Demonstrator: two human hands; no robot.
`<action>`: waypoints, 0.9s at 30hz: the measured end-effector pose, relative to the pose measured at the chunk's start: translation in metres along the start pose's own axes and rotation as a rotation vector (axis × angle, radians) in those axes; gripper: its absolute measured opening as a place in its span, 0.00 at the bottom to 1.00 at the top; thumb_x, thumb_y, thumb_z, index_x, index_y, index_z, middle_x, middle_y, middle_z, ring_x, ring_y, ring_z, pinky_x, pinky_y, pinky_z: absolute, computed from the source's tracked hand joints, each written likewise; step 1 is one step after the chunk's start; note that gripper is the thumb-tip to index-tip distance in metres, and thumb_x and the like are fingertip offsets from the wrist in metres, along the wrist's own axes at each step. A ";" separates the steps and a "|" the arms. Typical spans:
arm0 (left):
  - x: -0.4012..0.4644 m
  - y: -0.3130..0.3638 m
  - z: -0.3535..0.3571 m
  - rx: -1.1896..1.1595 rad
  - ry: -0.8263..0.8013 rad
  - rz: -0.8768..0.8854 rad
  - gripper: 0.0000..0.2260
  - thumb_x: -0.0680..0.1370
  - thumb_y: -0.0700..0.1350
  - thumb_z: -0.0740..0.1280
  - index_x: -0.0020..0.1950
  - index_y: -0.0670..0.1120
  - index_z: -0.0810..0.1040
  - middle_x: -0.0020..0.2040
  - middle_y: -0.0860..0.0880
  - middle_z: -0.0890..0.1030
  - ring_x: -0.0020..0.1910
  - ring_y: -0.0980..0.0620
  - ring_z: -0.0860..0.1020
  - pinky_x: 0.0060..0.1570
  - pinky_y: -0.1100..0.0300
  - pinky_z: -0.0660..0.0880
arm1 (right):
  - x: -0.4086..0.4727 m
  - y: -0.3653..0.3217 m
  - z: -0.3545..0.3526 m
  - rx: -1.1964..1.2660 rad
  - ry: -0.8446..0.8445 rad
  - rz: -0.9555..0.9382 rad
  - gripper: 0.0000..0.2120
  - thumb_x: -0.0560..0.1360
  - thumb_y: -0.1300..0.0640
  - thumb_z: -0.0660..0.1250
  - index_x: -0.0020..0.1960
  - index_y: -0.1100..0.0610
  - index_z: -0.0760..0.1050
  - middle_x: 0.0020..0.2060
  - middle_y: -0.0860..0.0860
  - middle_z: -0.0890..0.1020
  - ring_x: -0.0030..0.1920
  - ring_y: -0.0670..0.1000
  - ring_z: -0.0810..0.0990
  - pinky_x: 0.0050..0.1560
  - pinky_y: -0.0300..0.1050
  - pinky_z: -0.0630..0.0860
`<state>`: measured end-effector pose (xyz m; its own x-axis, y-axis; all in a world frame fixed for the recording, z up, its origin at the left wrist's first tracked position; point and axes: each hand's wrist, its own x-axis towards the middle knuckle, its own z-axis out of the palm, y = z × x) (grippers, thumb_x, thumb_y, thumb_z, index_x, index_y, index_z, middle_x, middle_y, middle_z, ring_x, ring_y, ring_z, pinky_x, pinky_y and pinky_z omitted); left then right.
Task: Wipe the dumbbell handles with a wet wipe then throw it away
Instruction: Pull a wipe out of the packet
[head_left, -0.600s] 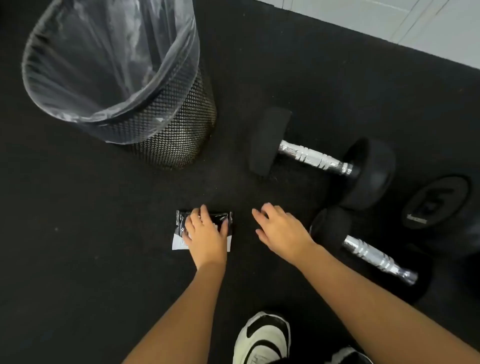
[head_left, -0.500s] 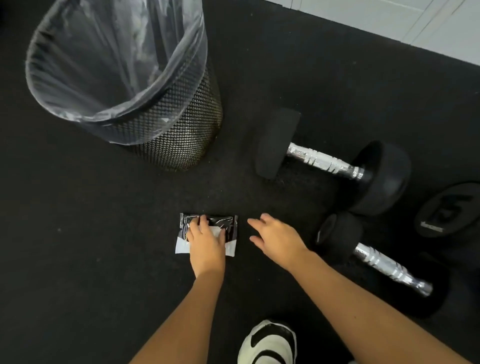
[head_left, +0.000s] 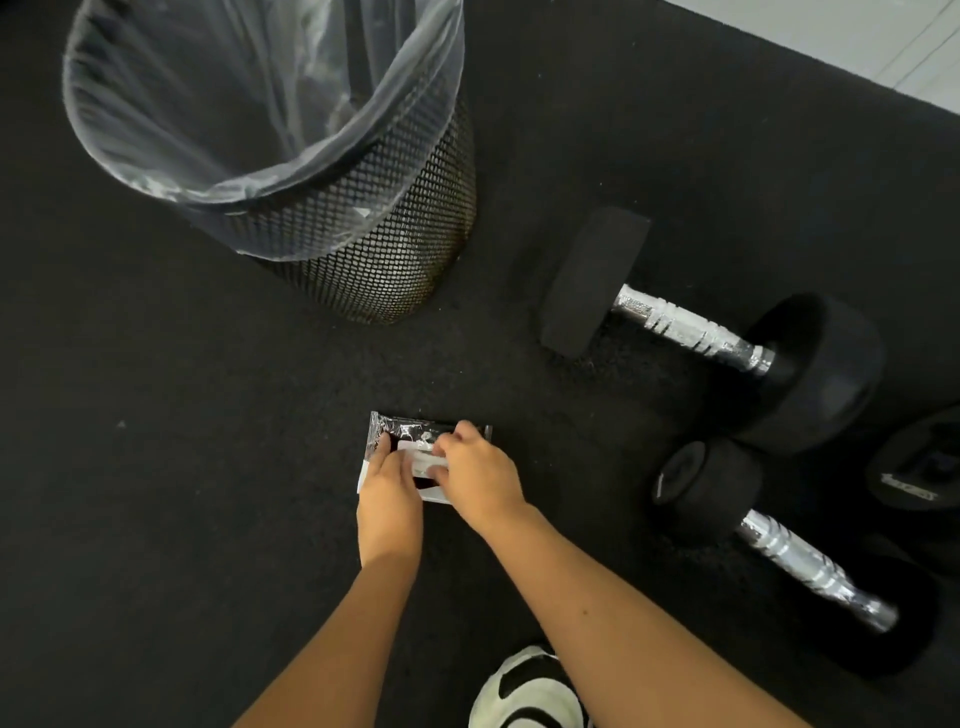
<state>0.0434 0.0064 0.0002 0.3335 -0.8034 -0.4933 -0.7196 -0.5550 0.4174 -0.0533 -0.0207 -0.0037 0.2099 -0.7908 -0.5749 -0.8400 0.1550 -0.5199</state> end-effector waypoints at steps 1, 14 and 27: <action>0.001 -0.001 0.000 0.009 -0.011 0.005 0.13 0.82 0.39 0.53 0.60 0.40 0.76 0.75 0.50 0.62 0.67 0.52 0.70 0.54 0.67 0.63 | 0.000 -0.002 0.002 0.000 0.010 0.011 0.14 0.78 0.54 0.61 0.61 0.57 0.72 0.60 0.54 0.71 0.56 0.56 0.76 0.51 0.50 0.73; 0.000 0.017 0.009 0.044 -0.023 0.074 0.17 0.83 0.44 0.50 0.67 0.40 0.70 0.75 0.43 0.61 0.74 0.50 0.61 0.63 0.61 0.65 | -0.013 0.008 -0.041 0.077 0.035 0.100 0.10 0.77 0.62 0.62 0.58 0.57 0.69 0.50 0.57 0.79 0.49 0.56 0.80 0.45 0.48 0.78; 0.000 0.014 0.012 0.017 -0.162 -0.104 0.26 0.80 0.41 0.56 0.75 0.34 0.51 0.75 0.37 0.54 0.74 0.32 0.52 0.73 0.41 0.50 | -0.012 0.020 -0.062 0.349 0.062 0.183 0.05 0.77 0.64 0.59 0.45 0.56 0.68 0.45 0.55 0.77 0.46 0.54 0.81 0.47 0.54 0.80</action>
<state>0.0259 0.0009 -0.0031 0.3051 -0.6960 -0.6500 -0.6971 -0.6283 0.3455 -0.1037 -0.0453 0.0323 0.0332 -0.7640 -0.6443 -0.6383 0.4799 -0.6019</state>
